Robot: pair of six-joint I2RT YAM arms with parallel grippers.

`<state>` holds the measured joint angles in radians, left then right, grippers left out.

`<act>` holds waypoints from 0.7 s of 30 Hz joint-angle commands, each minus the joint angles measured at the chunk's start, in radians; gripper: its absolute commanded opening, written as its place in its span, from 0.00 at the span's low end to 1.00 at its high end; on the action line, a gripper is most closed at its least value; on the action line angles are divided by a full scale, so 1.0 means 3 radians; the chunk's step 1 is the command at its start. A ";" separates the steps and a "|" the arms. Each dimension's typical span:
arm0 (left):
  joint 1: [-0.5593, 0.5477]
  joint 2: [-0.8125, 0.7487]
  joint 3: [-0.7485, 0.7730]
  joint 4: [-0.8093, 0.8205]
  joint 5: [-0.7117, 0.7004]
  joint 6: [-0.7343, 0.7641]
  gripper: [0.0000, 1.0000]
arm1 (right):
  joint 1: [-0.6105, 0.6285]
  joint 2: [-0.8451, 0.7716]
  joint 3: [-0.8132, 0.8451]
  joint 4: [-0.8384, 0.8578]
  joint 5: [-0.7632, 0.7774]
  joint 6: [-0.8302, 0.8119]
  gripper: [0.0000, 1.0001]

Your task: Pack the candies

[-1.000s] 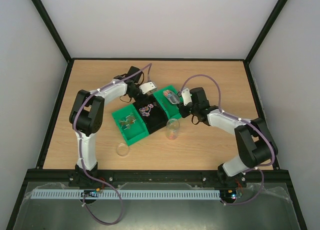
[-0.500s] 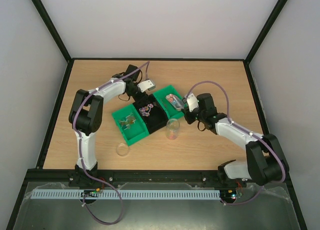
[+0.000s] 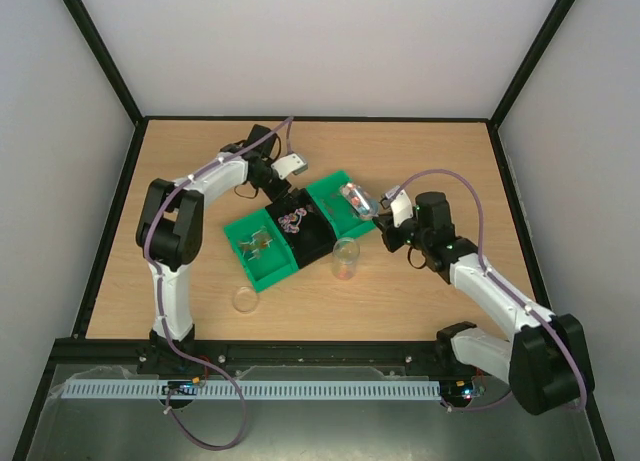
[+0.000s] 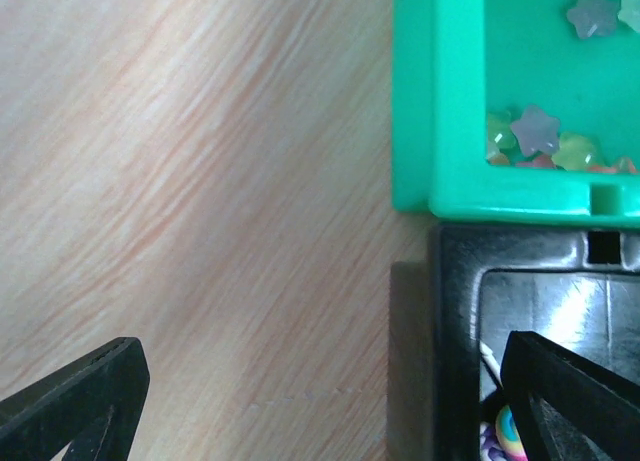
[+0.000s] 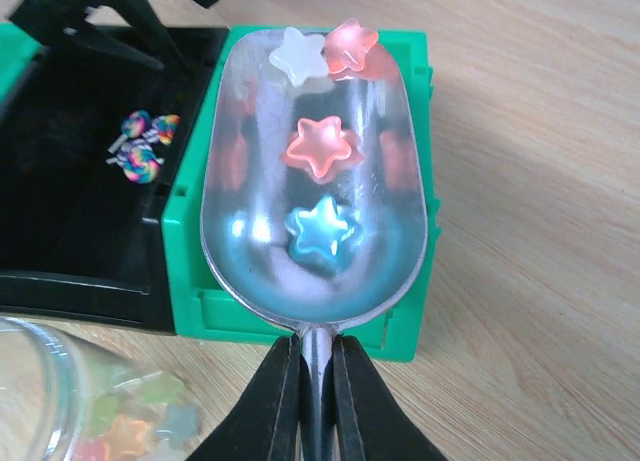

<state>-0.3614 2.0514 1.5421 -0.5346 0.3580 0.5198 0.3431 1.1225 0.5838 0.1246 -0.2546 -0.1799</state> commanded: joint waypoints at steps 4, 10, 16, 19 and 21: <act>0.0126 -0.0107 0.0158 -0.0033 0.0099 -0.0212 0.99 | -0.0038 -0.0595 0.0035 -0.0247 -0.0353 -0.0106 0.01; 0.0151 -0.0182 0.0177 -0.0051 0.0116 -0.0248 0.99 | -0.0039 -0.0970 0.0174 -0.0742 -0.0495 -0.0421 0.01; 0.0149 -0.0226 0.0134 -0.0077 0.0161 -0.0245 0.99 | -0.0044 -0.1277 0.0466 -0.1752 -0.0677 -0.1105 0.01; 0.0149 -0.0249 0.0075 -0.0070 0.0172 -0.0245 0.99 | -0.0044 -0.1403 0.0640 -0.2146 -0.0724 -0.1310 0.01; 0.0152 -0.0274 0.0030 -0.0046 0.0178 -0.0247 0.99 | -0.0044 -0.1432 0.0774 -0.2424 -0.0736 -0.1446 0.01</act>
<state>-0.3199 2.0155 1.5661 -0.5377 0.3889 0.4576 0.3340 0.7269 0.7273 -0.3660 -0.4282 -0.4828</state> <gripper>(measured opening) 0.993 0.078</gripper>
